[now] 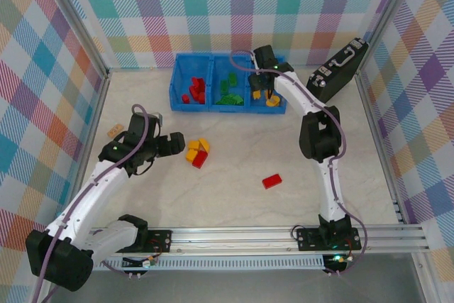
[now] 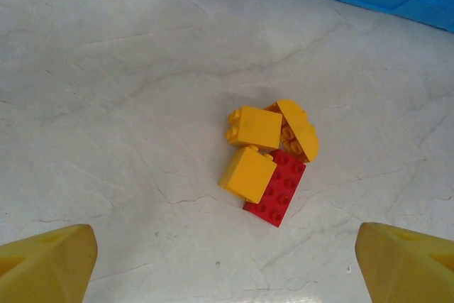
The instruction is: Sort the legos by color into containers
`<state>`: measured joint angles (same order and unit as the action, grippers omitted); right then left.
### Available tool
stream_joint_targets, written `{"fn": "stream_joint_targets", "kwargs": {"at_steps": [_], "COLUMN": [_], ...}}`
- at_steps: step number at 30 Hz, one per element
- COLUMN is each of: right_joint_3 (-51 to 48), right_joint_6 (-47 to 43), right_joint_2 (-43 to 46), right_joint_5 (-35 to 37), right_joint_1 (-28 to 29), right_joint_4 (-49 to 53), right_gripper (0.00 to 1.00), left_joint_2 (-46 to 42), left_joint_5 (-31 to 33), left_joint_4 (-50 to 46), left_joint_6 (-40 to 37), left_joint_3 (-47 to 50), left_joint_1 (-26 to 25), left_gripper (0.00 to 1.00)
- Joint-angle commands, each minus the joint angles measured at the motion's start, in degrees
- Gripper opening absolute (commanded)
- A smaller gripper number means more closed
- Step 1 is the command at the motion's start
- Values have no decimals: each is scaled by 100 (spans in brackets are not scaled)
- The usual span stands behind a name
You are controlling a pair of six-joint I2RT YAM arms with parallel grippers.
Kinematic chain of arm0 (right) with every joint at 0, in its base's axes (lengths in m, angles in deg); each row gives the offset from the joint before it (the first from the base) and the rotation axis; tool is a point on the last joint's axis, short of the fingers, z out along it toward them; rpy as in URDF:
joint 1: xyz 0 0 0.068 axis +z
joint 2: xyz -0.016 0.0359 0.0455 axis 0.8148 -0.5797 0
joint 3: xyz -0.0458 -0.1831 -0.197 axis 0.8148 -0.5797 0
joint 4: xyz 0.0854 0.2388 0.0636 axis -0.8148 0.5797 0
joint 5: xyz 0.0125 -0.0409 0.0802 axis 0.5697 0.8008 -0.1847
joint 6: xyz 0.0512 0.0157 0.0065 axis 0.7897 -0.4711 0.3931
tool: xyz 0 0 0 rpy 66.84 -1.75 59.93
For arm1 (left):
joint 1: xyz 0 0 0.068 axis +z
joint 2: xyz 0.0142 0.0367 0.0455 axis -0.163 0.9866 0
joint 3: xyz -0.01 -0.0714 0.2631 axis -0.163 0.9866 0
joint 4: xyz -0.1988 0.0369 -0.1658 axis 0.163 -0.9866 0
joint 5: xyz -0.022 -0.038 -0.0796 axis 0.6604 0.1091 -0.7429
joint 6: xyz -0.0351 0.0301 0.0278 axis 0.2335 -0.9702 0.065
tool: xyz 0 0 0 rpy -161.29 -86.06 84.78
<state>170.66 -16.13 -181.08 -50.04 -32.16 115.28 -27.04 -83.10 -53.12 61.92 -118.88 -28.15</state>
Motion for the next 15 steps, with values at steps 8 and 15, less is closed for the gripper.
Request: {"fn": "stream_joint_targets", "kwargs": {"at_steps": [8,15], "right_joint_3": [-2386,-4841], "right_joint_6": [772,3709], "right_joint_2": [2444,4383], "right_joint_5": [-586,-809], "right_joint_1": [79,341], "right_joint_4": [141,856], "right_gripper": [72,72], "left_joint_2": [-3,35], "left_joint_5": [58,37], "left_joint_4": [160,188], "left_joint_6": [-174,-545], "left_joint_3": [-242,-452], "left_joint_1": [-48,-42], "left_gripper": [95,95]}}
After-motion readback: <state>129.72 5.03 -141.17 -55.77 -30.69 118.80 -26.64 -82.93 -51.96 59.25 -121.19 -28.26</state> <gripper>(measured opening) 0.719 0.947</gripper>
